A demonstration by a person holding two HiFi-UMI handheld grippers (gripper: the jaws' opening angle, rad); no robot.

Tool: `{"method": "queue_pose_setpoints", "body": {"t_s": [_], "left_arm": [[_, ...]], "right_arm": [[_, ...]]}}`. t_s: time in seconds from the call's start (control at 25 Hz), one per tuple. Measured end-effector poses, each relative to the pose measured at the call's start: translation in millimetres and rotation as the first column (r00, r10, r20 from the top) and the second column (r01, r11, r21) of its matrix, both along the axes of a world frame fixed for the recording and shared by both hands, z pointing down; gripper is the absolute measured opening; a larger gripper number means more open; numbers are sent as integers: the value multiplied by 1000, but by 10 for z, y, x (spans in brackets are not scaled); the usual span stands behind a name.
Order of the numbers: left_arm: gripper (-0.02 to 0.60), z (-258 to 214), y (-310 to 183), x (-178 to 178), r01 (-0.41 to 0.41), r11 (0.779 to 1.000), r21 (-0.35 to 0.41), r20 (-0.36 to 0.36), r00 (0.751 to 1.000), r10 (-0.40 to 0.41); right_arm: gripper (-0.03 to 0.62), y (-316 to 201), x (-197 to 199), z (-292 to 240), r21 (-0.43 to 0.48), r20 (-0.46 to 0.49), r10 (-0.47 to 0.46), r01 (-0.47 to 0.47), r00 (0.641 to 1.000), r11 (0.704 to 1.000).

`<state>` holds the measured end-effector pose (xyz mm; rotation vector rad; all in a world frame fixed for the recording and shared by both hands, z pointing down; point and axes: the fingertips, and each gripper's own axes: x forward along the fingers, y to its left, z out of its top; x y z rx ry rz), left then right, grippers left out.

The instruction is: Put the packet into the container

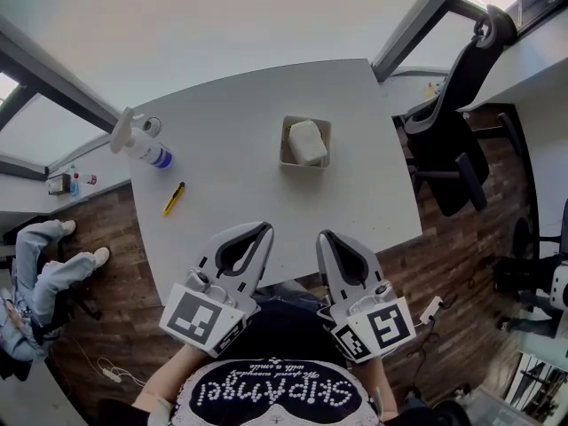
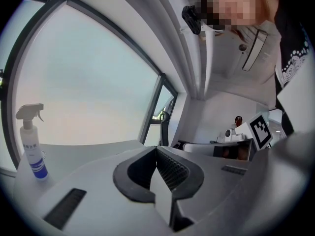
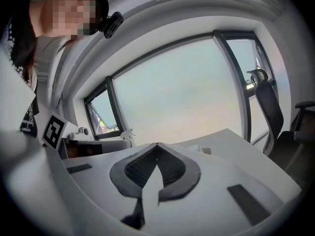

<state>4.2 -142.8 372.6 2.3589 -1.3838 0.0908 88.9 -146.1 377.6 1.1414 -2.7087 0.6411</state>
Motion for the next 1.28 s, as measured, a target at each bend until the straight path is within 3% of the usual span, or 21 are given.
{"method": "queue_pose_setpoints", "body": {"t_s": [1.28], "left_arm": [[8, -58, 40, 26, -7, 1000, 23, -8, 1000, 7]], "right_arm": [[14, 89, 29, 74, -15, -61, -3, 2, 998, 1000]]}}
